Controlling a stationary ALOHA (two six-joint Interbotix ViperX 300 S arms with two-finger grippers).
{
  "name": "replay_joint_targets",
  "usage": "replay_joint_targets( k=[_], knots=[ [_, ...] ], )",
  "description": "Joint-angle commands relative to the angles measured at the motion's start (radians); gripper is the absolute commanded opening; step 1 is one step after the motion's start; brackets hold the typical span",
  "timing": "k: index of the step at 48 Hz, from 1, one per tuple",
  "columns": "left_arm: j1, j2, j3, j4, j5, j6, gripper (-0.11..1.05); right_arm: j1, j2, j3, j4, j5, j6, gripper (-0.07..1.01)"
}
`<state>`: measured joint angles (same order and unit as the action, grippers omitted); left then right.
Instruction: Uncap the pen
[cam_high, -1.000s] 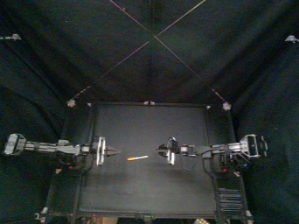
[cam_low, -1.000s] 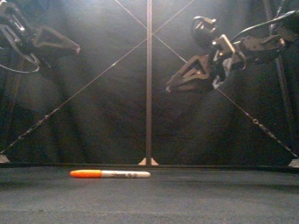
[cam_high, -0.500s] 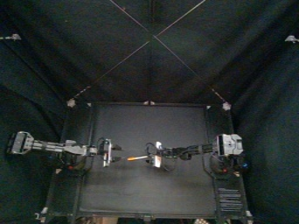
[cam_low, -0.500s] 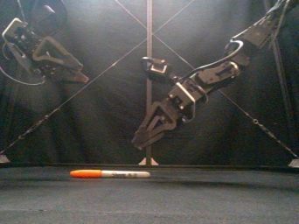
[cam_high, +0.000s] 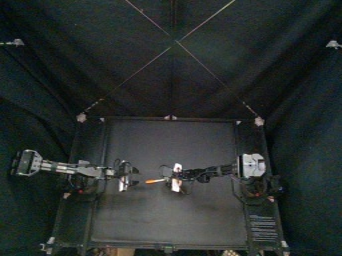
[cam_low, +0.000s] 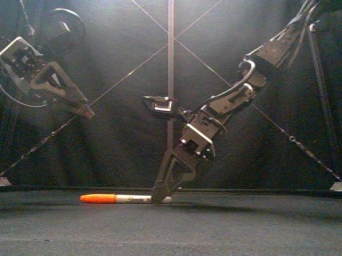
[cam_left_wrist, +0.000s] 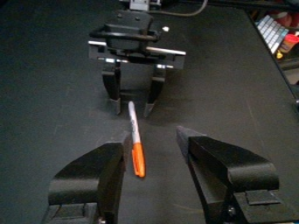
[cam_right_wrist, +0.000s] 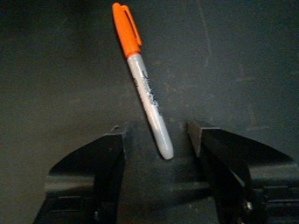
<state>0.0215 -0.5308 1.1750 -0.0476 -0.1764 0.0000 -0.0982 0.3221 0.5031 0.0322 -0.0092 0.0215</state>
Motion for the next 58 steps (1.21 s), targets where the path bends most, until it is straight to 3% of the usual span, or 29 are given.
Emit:
replay_joint_targets(
  k=[1,4,10,20,30,38,54,58],
  knots=[
    [0.008,0.035,-0.055,0.002,0.012,0.0015,0.84,0.002,-0.031,-0.002,0.003,0.011,-0.002,0.54],
    [0.020,0.064,-0.077,0.006,0.020,0.0031,0.84,0.002,-0.064,0.012,0.003,0.011,-0.002,0.48],
    [0.044,0.110,-0.110,0.028,0.026,0.0031,0.84,-0.011,-0.147,0.058,0.003,0.011,-0.003,0.48],
    [0.049,0.201,-0.167,0.066,0.026,0.0031,0.85,-0.021,-0.270,0.132,0.003,-0.009,-0.003,0.48],
    [0.058,0.287,-0.225,0.112,0.048,0.0046,0.85,-0.021,-0.278,0.137,-0.002,-0.014,-0.003,0.48],
    [0.066,0.342,-0.262,0.114,0.101,0.0046,0.85,-0.020,-0.278,0.130,-0.005,-0.015,-0.005,0.48],
    [0.095,0.445,-0.301,0.117,0.106,0.0046,0.84,-0.015,-0.279,0.127,-0.005,-0.018,-0.005,0.48],
    [0.098,0.460,-0.305,0.118,0.106,0.0077,0.82,-0.014,-0.279,0.127,-0.005,-0.025,-0.006,0.48]
  ],
)
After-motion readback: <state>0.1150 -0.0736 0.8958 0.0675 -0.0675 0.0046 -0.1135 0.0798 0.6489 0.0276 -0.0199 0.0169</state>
